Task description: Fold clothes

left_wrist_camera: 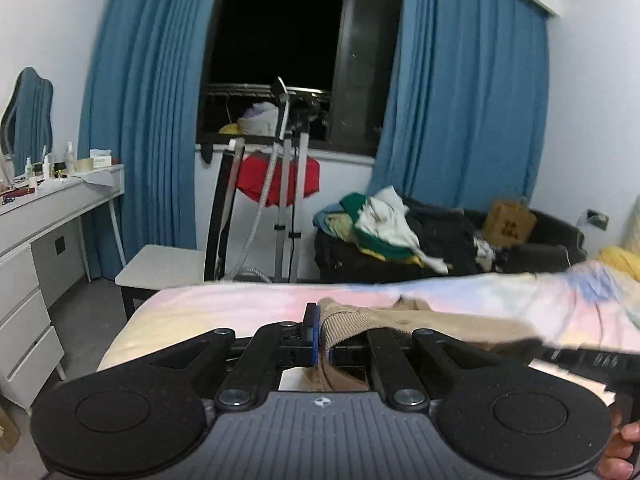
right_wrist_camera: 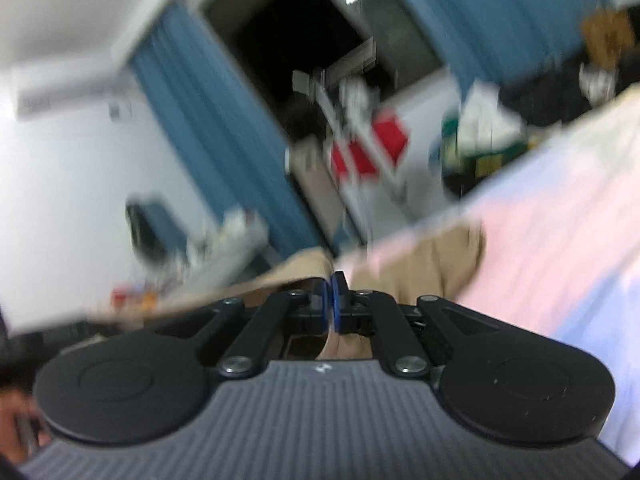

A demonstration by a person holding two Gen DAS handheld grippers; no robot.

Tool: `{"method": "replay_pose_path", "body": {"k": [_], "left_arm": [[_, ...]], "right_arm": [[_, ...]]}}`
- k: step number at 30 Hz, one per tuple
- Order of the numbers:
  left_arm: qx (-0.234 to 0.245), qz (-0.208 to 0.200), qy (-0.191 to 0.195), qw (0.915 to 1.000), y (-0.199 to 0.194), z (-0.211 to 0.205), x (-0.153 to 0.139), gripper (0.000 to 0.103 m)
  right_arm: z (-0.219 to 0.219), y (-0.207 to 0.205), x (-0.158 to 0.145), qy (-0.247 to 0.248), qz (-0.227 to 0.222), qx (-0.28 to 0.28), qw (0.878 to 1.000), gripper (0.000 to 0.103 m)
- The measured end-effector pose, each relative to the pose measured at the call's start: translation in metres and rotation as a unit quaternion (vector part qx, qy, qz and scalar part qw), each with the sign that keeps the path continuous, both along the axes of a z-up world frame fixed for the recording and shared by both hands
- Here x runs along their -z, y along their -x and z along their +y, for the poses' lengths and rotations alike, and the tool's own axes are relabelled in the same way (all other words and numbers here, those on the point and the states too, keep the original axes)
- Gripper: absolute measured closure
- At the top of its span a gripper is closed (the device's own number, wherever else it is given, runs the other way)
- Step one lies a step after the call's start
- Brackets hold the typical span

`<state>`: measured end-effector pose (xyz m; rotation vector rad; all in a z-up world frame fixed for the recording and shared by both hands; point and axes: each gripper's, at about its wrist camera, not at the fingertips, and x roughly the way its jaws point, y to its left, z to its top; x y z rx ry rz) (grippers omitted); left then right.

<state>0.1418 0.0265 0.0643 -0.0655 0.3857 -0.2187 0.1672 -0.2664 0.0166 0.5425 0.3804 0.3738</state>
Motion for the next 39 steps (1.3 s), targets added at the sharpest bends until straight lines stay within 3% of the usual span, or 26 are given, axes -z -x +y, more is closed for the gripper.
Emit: {"method": "replay_pose_path", "body": {"k": [4,6,7,9,13,16,19,22,26,29,31,33,35,37,39], "left_arm": [[0.021,0.013,0.020,0.9995,0.002,0.001,0.042,0.098],[0.026,0.021,0.028,0.9990,0.003,0.006,0.067,0.098],[0.026,0.028,0.039,0.9985,0.005,0.010,0.076,0.098],[0.021,0.039,0.057,0.9974,0.000,0.018,0.087,0.098],[0.014,0.048,0.084,0.9952,-0.004,0.037,0.096,0.097],[0.010,0.050,0.087,0.9949,-0.006,0.040,0.095,0.097],[0.006,0.051,0.090,0.9946,-0.008,0.044,0.093,0.097],[0.004,0.052,0.092,0.9944,-0.004,0.046,0.092,0.097],[0.003,0.048,0.089,0.9949,0.001,0.045,0.091,0.097],[0.002,0.047,0.084,0.9953,0.004,0.040,0.091,0.097],[0.003,0.046,0.080,0.9957,0.005,0.038,0.091,0.097],[0.003,0.047,0.075,0.9961,0.006,0.035,0.093,0.096],[0.004,0.047,0.072,0.9963,0.007,0.033,0.095,0.095],[0.005,0.049,0.069,0.9964,0.007,0.031,0.096,0.092],[0.004,0.052,0.070,0.9962,0.008,0.029,0.100,0.089]], "right_arm": [[0.023,0.011,0.016,0.080,0.046,-0.049,0.995,0.094],[0.039,0.017,0.017,0.123,0.053,-0.067,0.989,0.084],[0.046,0.020,0.018,0.143,0.052,-0.076,0.985,0.067],[0.060,0.027,0.018,0.188,0.034,-0.089,0.977,0.045],[0.092,0.038,0.022,0.303,-0.014,-0.090,0.949,0.042],[0.115,0.046,0.030,0.385,-0.063,-0.098,0.915,0.042],[0.137,0.063,0.037,0.463,-0.130,-0.112,0.870,0.042],[0.151,0.073,0.045,0.516,-0.169,-0.136,0.829,0.042],[0.170,0.086,0.069,0.612,-0.207,-0.159,0.746,0.042],[0.178,0.089,0.082,0.646,-0.217,-0.171,0.712,0.042],[0.180,0.086,0.083,0.653,-0.217,-0.165,0.707,0.043],[0.183,0.081,0.079,0.646,-0.218,-0.155,0.714,0.047],[0.187,0.075,0.073,0.629,-0.214,-0.142,0.734,0.074],[0.185,0.065,0.064,0.609,-0.194,-0.126,0.758,0.092],[0.178,0.052,0.053,0.574,-0.172,-0.109,0.793,0.094]]}}
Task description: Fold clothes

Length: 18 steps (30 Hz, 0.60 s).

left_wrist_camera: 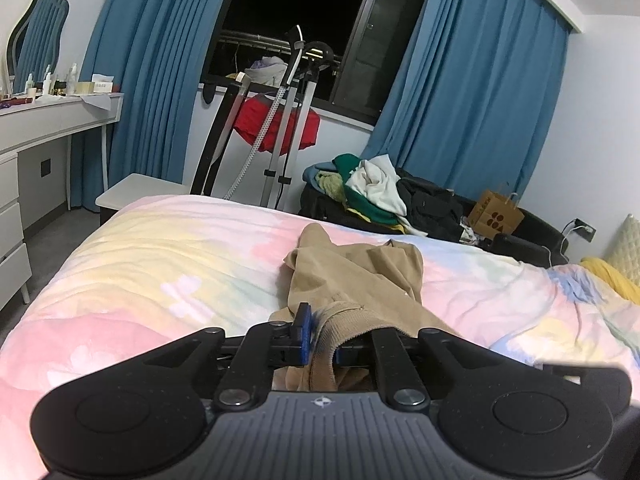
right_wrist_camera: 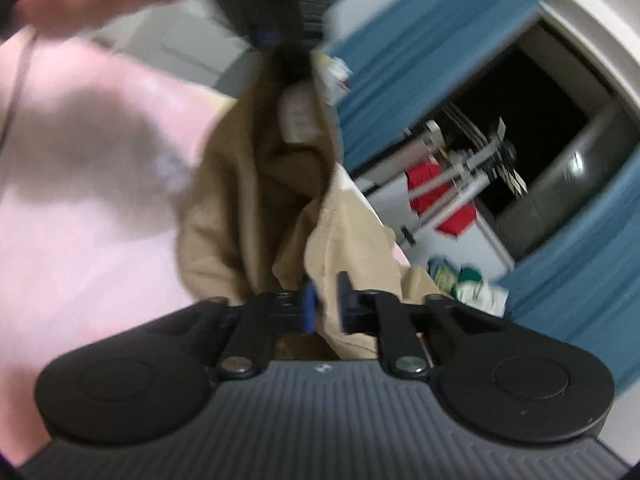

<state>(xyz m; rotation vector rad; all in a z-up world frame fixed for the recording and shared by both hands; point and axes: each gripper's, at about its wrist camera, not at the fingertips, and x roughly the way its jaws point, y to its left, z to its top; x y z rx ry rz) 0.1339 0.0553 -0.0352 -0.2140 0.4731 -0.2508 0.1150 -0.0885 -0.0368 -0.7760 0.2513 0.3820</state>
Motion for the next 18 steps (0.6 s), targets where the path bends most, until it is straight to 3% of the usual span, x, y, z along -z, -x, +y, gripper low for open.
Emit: {"method": "replay_pose_path", "body": {"k": [5,9,13,18], "left_arm": [[-0.012,0.021,-0.001,0.9997,0.000,-0.013,0.020,0.080],[-0.041,0.046,-0.012,0.9981,0.004,-0.033,0.044,0.065],[-0.066,0.051,-0.044,0.9955,0.012,-0.058,0.064,0.063],[-0.114,0.040,-0.122,0.9852,0.016,-0.081,0.080,0.061]], "right_arm": [[-0.030,-0.024,-0.035,-0.156,0.020,0.056,0.986,0.097],[-0.058,-0.039,-0.050,-0.275,0.024,0.092,0.957,0.098],[-0.083,-0.048,-0.058,-0.362,0.012,0.112,0.925,0.098],[-0.120,-0.050,-0.065,-0.445,-0.020,0.144,0.884,0.098]]}}
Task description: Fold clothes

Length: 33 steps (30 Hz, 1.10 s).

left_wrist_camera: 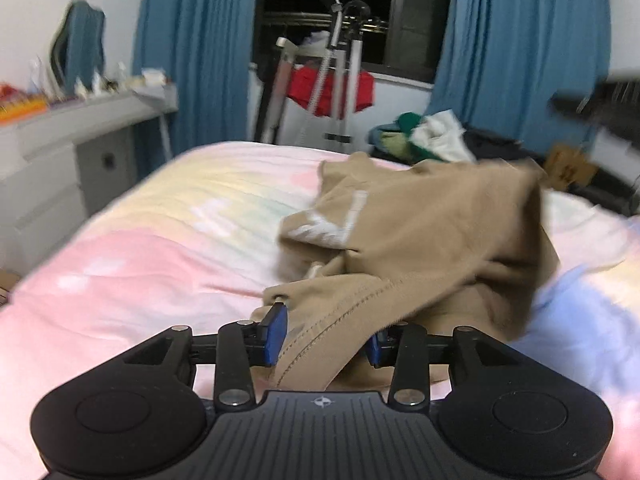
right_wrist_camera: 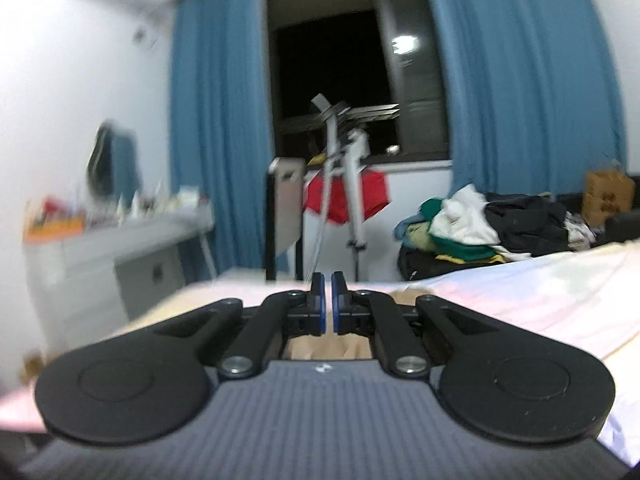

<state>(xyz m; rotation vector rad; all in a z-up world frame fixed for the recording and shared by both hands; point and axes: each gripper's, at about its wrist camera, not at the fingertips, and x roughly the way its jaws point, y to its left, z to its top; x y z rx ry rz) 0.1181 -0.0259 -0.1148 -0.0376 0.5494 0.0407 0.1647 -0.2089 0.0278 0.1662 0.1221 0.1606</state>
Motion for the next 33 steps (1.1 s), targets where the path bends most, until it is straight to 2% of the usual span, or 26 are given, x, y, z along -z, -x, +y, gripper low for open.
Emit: {"method": "replay_pose_path", "body": {"k": [2,5,8,12,14,16,18,20,23,24,26,27,28,31,33], "left_arm": [[-0.014,0.003,0.000,0.9999,0.000,0.001,0.003,0.061],[-0.030,0.002,0.022,0.9993,-0.001,0.011,0.002,0.061],[-0.041,-0.009,0.045,0.9981,-0.004,0.020,-0.007,0.061],[-0.042,-0.021,0.066,0.9968,0.000,0.028,-0.016,0.061],[-0.040,-0.025,0.073,0.9962,0.000,0.030,-0.019,0.061],[-0.037,-0.027,0.079,0.9958,0.000,0.032,-0.021,0.061],[-0.036,-0.028,0.083,0.9955,0.000,0.033,-0.022,0.061],[-0.036,-0.030,0.086,0.9952,0.001,0.035,-0.023,0.061],[-0.035,-0.031,0.089,0.9950,0.002,0.036,-0.023,0.061],[-0.034,-0.030,0.089,0.9950,0.002,0.036,-0.022,0.061],[-0.033,-0.030,0.084,0.9955,0.003,0.035,-0.021,0.061],[-0.033,-0.031,0.080,0.9958,0.003,0.034,-0.020,0.061],[-0.032,-0.032,0.075,0.9961,0.003,0.033,-0.019,0.061],[-0.029,-0.026,0.058,0.9976,0.002,0.027,-0.013,0.055],[-0.022,-0.017,0.052,0.9983,0.000,0.024,-0.007,0.054]], "right_arm": [[-0.018,-0.003,0.000,-0.034,0.005,0.006,0.999,0.098],[-0.039,-0.013,0.006,-0.062,0.048,-0.033,0.996,0.097],[-0.044,-0.014,0.012,-0.039,0.080,-0.089,0.992,0.096],[-0.032,0.006,0.012,0.046,0.074,-0.139,0.986,0.093],[-0.021,0.020,0.012,0.116,0.062,-0.167,0.977,0.084],[-0.004,0.041,0.019,0.201,0.041,-0.192,0.960,0.046],[0.012,0.055,0.030,0.267,0.035,-0.201,0.942,0.033],[0.029,0.057,0.044,0.328,0.048,-0.198,0.922,0.033],[0.049,0.048,0.065,0.407,0.046,-0.166,0.897,0.034],[0.053,0.040,0.068,0.407,0.048,-0.155,0.899,0.037],[0.060,0.023,0.067,0.380,0.055,-0.133,0.914,0.064],[0.063,0.014,0.067,0.366,0.059,-0.122,0.921,0.089],[0.066,0.005,0.067,0.352,0.063,-0.110,0.927,0.097],[0.061,-0.010,0.047,0.226,0.059,-0.082,0.969,0.098],[0.050,-0.008,0.032,0.149,0.038,-0.066,0.986,0.098]]}}
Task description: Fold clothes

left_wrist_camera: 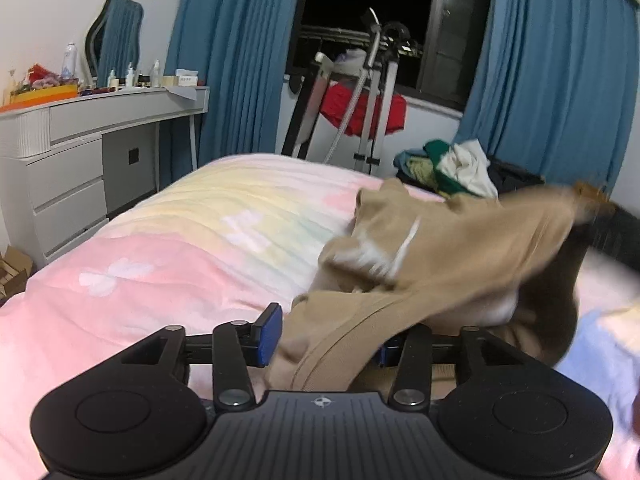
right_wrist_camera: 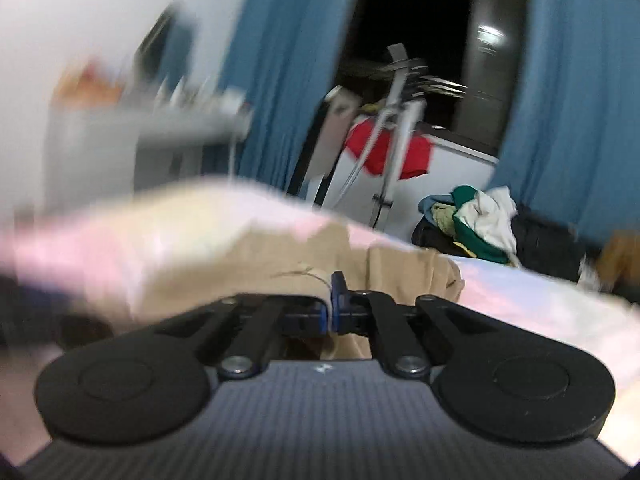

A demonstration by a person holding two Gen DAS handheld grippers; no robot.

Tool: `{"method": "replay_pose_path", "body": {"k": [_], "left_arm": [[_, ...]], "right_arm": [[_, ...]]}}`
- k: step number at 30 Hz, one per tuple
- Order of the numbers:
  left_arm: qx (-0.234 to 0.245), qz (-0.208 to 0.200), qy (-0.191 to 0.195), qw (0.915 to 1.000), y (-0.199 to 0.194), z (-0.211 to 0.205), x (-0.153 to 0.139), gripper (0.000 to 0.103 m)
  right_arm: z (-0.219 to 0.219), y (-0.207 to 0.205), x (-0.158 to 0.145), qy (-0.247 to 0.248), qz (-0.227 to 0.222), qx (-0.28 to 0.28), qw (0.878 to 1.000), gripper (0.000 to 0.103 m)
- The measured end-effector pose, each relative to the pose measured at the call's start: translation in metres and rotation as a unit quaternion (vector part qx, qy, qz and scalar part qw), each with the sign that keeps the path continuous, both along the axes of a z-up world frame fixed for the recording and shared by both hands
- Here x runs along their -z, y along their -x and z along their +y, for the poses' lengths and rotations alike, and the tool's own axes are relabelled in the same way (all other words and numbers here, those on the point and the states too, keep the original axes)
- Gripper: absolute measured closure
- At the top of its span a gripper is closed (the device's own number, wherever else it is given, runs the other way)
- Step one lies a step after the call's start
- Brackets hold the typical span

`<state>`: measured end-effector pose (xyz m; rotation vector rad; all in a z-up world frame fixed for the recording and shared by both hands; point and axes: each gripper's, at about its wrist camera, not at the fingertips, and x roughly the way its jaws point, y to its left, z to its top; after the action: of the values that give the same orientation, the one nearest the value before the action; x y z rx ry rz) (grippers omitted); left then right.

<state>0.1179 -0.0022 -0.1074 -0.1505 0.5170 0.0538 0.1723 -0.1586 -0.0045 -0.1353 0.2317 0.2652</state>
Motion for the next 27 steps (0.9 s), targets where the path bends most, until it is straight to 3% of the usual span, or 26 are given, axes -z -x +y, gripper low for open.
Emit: {"method": "replay_pose_path", "body": {"k": [7,10,13,17,21,27], "left_arm": [[0.003,0.013,-0.042,0.9990,-0.003,-0.016,0.012,0.044],[0.012,0.006,-0.049,0.9987,0.002,-0.024,0.012,0.041],[0.000,-0.011,-0.031,0.9994,0.004,-0.023,0.006,0.041],[-0.031,-0.042,0.012,0.9986,0.008,-0.006,-0.008,0.043],[-0.037,-0.057,0.039,0.9969,0.007,0.007,-0.020,0.060],[-0.040,-0.061,0.060,0.9956,0.003,0.021,-0.027,0.072]], "right_arm": [[-0.046,0.014,-0.025,-0.119,-0.063,0.058,0.989,0.098],[-0.068,0.013,-0.025,-0.160,-0.072,0.089,0.981,0.098],[-0.082,0.009,-0.021,-0.177,-0.069,0.116,0.975,0.098],[-0.099,0.000,-0.012,-0.180,-0.033,0.167,0.969,0.098],[-0.110,-0.010,0.006,-0.181,0.042,0.172,0.967,0.097],[-0.110,-0.010,0.024,-0.191,0.113,0.171,0.960,0.096]]}}
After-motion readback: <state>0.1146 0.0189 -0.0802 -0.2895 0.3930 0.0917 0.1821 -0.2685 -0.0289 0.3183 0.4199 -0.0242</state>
